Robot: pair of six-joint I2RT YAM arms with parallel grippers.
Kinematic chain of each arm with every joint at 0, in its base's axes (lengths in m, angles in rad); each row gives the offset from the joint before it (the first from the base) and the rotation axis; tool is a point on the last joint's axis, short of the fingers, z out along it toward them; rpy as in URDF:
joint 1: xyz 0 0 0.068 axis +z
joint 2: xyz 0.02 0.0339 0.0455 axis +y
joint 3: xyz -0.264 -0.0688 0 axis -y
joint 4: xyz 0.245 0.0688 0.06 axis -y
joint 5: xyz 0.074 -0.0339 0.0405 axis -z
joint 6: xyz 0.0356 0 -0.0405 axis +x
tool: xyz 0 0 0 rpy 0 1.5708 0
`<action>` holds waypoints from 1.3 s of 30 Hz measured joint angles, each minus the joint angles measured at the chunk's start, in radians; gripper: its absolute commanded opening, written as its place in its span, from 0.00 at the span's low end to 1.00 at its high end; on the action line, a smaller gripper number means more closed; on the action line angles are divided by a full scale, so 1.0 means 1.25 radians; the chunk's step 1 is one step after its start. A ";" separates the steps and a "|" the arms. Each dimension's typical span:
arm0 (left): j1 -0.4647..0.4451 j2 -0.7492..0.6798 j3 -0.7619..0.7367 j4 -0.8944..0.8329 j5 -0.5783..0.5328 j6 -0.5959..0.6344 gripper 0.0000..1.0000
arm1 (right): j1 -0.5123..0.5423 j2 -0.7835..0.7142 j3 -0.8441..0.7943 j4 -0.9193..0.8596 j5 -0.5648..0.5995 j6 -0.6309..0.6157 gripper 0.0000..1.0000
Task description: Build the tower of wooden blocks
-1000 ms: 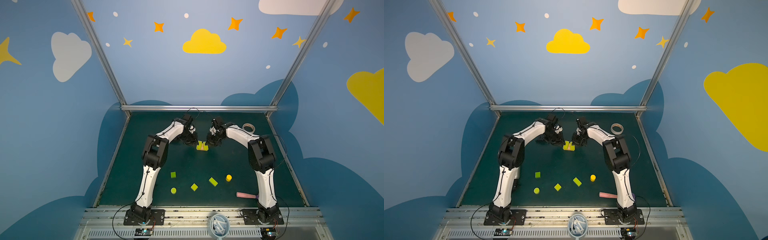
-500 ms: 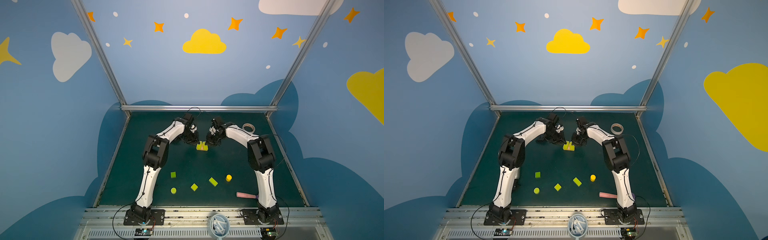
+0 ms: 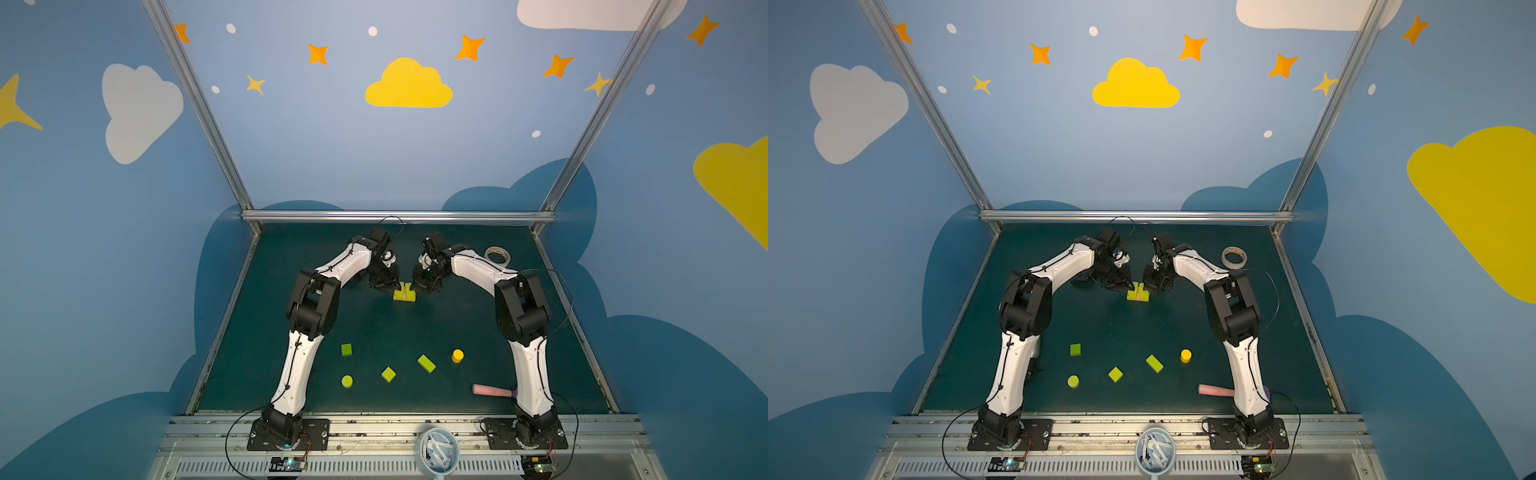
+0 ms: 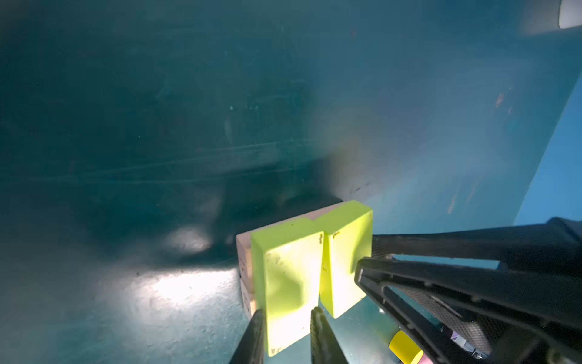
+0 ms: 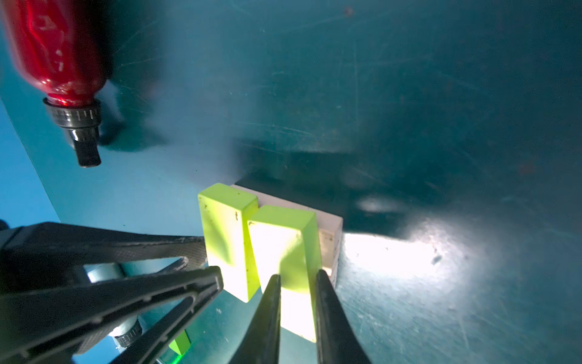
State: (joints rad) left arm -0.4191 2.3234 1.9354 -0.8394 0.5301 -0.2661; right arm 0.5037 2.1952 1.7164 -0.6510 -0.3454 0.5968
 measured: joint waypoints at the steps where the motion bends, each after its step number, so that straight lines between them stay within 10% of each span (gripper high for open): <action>1: 0.000 0.000 0.001 0.000 0.000 0.000 0.26 | 0.000 0.000 0.000 0.000 0.000 0.001 0.19; 39: -0.005 0.034 0.071 -0.029 0.008 0.001 0.26 | 0.009 0.000 0.000 0.001 -0.006 0.007 0.20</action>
State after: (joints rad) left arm -0.4259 2.3657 2.0247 -0.8757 0.5404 -0.2646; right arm 0.5148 2.1952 1.7164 -0.6502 -0.3534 0.6056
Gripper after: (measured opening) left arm 0.263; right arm 0.196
